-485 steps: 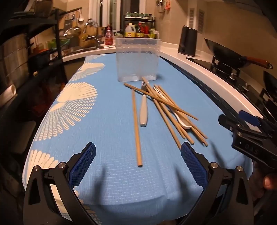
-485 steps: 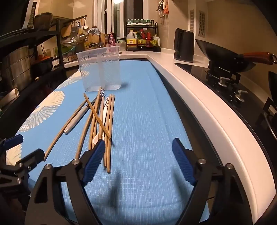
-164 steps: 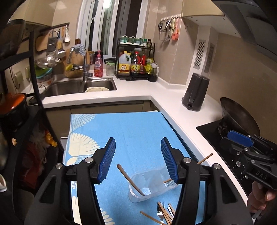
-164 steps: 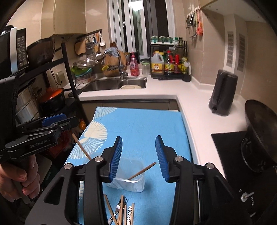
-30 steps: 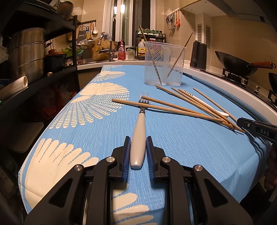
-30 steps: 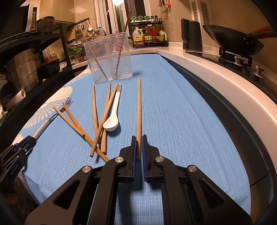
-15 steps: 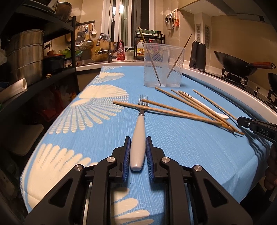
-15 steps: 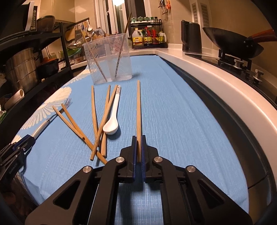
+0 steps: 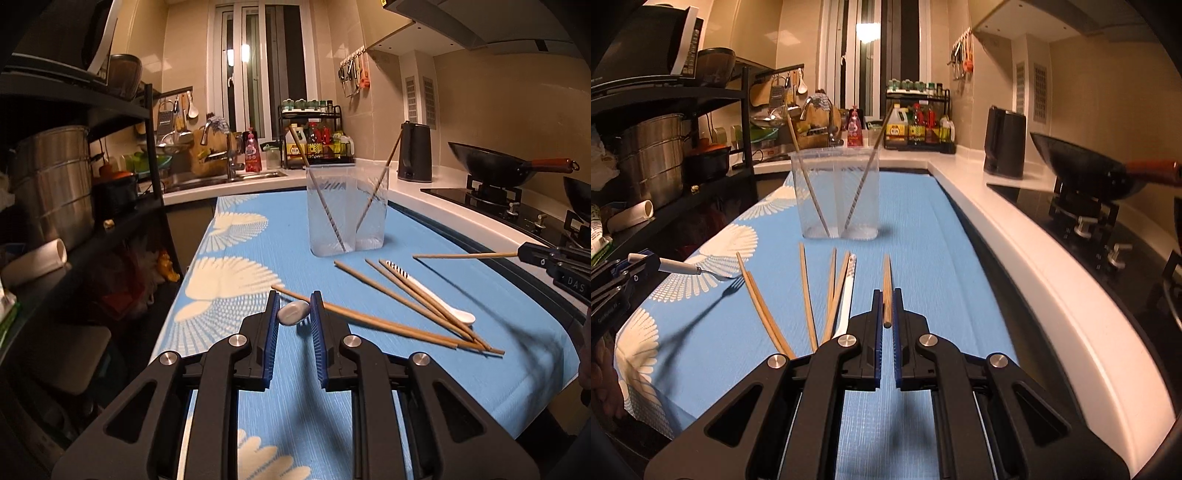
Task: Organize utensils
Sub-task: 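Grasp the white fork handle with the left tool while the right tool holds its chopstick, then lift the fork with the left tool while the right tool carries its chopstick to the container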
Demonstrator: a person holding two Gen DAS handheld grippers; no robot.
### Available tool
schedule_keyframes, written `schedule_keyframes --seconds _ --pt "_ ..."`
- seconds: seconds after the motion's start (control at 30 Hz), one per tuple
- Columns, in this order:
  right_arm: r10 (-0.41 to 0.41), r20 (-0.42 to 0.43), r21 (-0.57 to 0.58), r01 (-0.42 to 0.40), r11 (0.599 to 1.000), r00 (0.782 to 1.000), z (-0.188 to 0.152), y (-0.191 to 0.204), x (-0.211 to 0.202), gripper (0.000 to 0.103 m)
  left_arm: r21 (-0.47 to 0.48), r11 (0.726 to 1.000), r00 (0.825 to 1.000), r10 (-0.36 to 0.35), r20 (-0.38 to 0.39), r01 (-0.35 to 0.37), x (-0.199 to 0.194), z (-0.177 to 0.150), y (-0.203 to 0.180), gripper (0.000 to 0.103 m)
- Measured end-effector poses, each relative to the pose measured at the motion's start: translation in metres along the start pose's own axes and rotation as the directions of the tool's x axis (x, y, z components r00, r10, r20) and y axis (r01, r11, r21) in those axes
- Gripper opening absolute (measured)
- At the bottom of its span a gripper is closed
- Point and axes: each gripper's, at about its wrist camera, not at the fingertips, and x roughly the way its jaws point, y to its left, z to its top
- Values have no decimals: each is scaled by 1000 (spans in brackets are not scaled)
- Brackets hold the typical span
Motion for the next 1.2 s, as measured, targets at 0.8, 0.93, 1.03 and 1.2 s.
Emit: schedule_keyframes --seconds 0.8,0.93,1.03,1.2 --pt "107 84 15 -109 994 991 118 -21 -22 5 -65 994 990 -91 -108 84 19 93 40 14" --pt "135 40 23 -136 990 990 138 -22 -19 5 -93 990 984 -116 -134 104 26 105 44 14" --pt "160 -24 18 -159 987 987 153 -21 -14 5 -108 988 980 -128 -154 112 30 115 45 14" --pt "190 -88 -3 -191 982 978 182 -16 -10 5 -102 987 978 -143 -153 128 36 138 45 14"
